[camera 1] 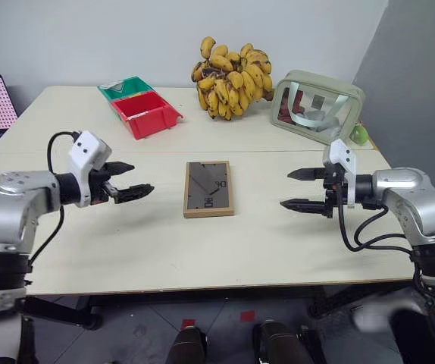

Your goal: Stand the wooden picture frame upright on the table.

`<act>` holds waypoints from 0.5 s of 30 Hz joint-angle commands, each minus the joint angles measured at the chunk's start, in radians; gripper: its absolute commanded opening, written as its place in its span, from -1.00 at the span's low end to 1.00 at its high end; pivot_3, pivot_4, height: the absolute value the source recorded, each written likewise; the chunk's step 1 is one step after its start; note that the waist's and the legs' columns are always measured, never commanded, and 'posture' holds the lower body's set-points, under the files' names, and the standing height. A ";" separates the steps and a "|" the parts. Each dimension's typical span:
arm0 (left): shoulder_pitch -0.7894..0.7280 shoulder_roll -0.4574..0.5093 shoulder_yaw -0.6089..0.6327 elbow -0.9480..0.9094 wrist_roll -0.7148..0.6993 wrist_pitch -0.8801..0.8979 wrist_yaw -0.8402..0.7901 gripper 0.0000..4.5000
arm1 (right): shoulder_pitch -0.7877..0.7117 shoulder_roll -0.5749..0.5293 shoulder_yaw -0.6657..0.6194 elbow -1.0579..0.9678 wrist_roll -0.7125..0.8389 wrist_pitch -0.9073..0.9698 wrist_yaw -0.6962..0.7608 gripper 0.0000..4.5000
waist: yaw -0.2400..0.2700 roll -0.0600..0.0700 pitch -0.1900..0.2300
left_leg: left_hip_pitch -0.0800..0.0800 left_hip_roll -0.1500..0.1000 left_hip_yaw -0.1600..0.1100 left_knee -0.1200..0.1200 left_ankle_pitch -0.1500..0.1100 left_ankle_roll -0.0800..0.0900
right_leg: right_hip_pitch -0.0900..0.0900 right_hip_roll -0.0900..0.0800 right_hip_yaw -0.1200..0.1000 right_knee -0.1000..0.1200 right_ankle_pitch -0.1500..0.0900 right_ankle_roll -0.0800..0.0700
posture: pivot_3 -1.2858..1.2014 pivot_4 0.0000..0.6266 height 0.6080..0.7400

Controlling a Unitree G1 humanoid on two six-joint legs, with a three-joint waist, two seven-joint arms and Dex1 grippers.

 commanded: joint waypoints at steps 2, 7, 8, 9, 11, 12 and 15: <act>-0.046 -0.003 -0.018 0.030 0.034 -0.031 0.002 1.00 | -0.048 0.020 -0.018 0.045 -0.012 -0.031 -0.016 0.98 | 0.000 0.000 0.000 | 0.000 0.000 0.000 0.000 0.000 0.000 | 0.000 0.000 0.000 0.000 0.000 0.000 | 0.03 -0.52 1.00; -0.041 -0.039 -0.019 0.054 0.061 -0.070 0.041 1.00 | -0.060 0.042 -0.016 0.069 -0.027 -0.039 -0.041 0.98 | 0.000 0.000 0.000 | -0.002 0.000 0.000 0.001 0.000 0.000 | -0.002 0.000 0.000 0.001 0.000 0.000 | 0.03 -0.52 1.00; -0.051 -0.058 -0.022 0.086 0.088 -0.103 0.080 1.00 | -0.064 0.059 -0.015 0.091 -0.042 -0.056 -0.067 0.98 | 0.000 0.000 0.000 | -0.002 0.000 0.000 0.001 0.000 0.000 | -0.002 0.000 0.000 0.001 0.001 0.002 | 0.03 -0.52 1.00; -0.064 -0.080 -0.025 0.125 0.119 -0.138 0.131 1.00 | -0.072 0.083 -0.017 0.126 -0.063 -0.076 -0.110 0.98 | 0.001 0.000 0.000 | -0.002 0.000 0.000 0.001 0.000 0.000 | -0.002 0.000 0.000 0.001 0.003 0.004 | 0.03 -0.52 1.00; -0.109 -0.148 -0.011 0.228 0.176 -0.204 0.279 0.92 | -0.111 0.164 -0.037 0.234 -0.109 -0.108 -0.259 1.00 | 0.000 0.000 0.000 | -0.001 0.000 0.000 0.001 0.000 0.000 | -0.001 0.000 0.000 0.002 0.003 0.004 | 0.03 -0.52 1.00; -0.129 -0.178 -0.001 0.270 0.189 -0.219 0.333 0.84 | -0.130 0.201 -0.042 0.288 -0.133 -0.135 -0.323 0.91 | 0.000 0.000 0.000 | -0.001 0.000 0.000 0.003 0.000 0.000 | -0.001 0.001 0.000 0.003 0.003 0.004 | 0.03 -0.52 1.00; -0.146 -0.260 0.006 0.330 0.212 -0.258 0.433 0.57 | -0.162 0.282 -0.035 0.405 -0.190 -0.211 -0.428 0.65 | 0.000 0.000 0.000 | -0.002 0.001 0.000 0.007 0.000 0.000 | -0.001 0.001 0.000 0.004 0.006 0.007 | 0.03 -0.52 1.00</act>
